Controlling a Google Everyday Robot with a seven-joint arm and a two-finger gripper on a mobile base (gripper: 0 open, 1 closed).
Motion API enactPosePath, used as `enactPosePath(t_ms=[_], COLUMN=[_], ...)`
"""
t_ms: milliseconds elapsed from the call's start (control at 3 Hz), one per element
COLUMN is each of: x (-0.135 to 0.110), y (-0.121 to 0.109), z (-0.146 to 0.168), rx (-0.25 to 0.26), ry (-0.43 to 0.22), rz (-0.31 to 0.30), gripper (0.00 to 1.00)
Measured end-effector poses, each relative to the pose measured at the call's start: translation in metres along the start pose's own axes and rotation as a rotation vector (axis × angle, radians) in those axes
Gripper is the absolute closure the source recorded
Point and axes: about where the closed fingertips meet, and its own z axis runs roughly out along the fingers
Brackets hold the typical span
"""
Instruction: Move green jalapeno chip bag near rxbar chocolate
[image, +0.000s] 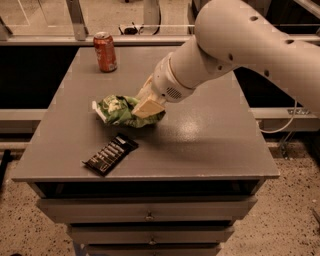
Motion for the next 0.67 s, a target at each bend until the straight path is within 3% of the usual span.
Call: enactPosePath(t_ms=[333, 667], x=[-0.0071, -0.0088], y=[0.0056, 0.0083], z=[0.0137, 0.0208], rx=[-0.021, -0.04], ry=[-0.002, -0.005], rz=[0.019, 0.038], gripper=[0.38, 0.07])
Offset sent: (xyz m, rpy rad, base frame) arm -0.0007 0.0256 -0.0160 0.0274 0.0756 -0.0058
